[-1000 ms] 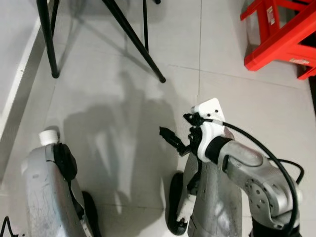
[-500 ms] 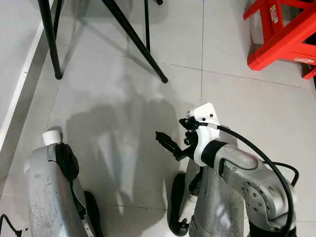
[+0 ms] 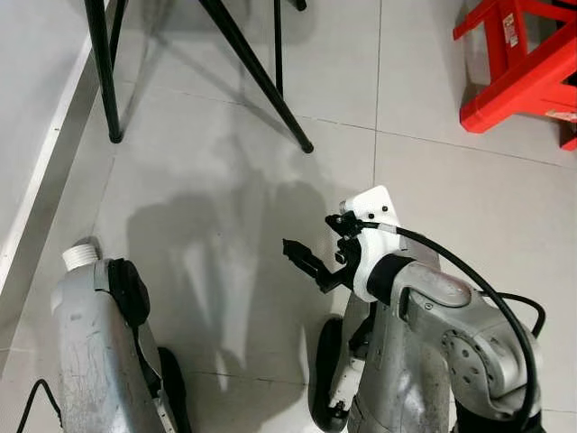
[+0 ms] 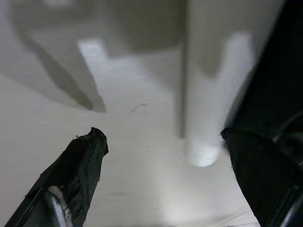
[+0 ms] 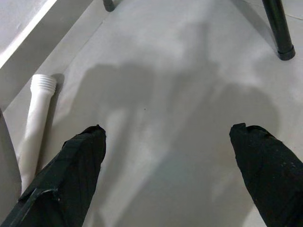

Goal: Building children table

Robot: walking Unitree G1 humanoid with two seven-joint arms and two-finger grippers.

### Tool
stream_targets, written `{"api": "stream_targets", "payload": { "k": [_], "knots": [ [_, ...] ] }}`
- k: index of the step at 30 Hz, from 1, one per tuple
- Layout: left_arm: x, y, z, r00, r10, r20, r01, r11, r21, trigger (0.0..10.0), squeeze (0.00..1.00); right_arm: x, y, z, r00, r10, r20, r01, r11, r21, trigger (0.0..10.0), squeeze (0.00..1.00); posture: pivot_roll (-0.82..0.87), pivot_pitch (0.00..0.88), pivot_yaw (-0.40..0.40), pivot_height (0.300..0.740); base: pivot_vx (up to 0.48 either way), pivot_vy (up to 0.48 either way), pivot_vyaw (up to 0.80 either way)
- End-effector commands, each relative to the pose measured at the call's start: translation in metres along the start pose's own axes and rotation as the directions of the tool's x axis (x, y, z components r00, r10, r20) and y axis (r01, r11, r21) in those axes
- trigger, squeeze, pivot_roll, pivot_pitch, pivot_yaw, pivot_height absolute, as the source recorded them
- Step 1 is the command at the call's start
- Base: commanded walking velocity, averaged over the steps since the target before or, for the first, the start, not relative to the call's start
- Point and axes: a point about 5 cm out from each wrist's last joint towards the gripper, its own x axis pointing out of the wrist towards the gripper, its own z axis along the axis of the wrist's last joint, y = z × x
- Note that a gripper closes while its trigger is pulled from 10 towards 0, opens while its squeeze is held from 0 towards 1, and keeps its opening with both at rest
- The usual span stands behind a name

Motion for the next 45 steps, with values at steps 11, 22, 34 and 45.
{"api": "stream_targets", "payload": {
  "k": [11, 22, 34, 45],
  "knots": [
    [0.004, -0.005, -0.002, 0.995, -0.018, 0.102, 0.036, 0.982, -0.183, 10.0, 0.00, 0.000, 0.002, -0.009, 0.999, 0.030, -0.033, -0.029, 0.999, 0.033, 10.0, 0.00, -0.29, 0.533, -0.118, 0.300, 0.000, 0.000, 0.00],
    [0.006, -0.013, 0.012, 0.980, -0.027, 0.199, 0.079, 0.963, -0.259, 10.0, 0.00, 0.000, 0.000, -0.008, 0.999, 0.029, -0.028, -0.027, 0.999, 0.043, 10.0, 0.00, -0.29, 0.524, -0.121, 0.300, 0.000, 0.000, 0.00],
    [0.002, 0.004, 0.007, 0.967, 0.154, 0.204, -0.142, 0.987, -0.072, 10.0, 0.00, 0.000, 0.001, -0.007, 0.999, 0.029, -0.025, -0.028, 0.999, 0.036, 10.0, 0.00, -0.30, 0.528, -0.127, 0.300, 0.000, 0.000, 0.00],
    [0.002, 0.012, -0.002, 0.932, 0.258, 0.256, -0.256, 0.966, -0.038, 0.0, 0.00, -0.002, -0.003, -0.004, 1.000, 0.007, -0.018, -0.006, 1.000, 0.015, 10.0, 0.00, -0.31, 0.533, -0.132, 0.300, 0.000, 0.000, 0.00]
  ]
}}
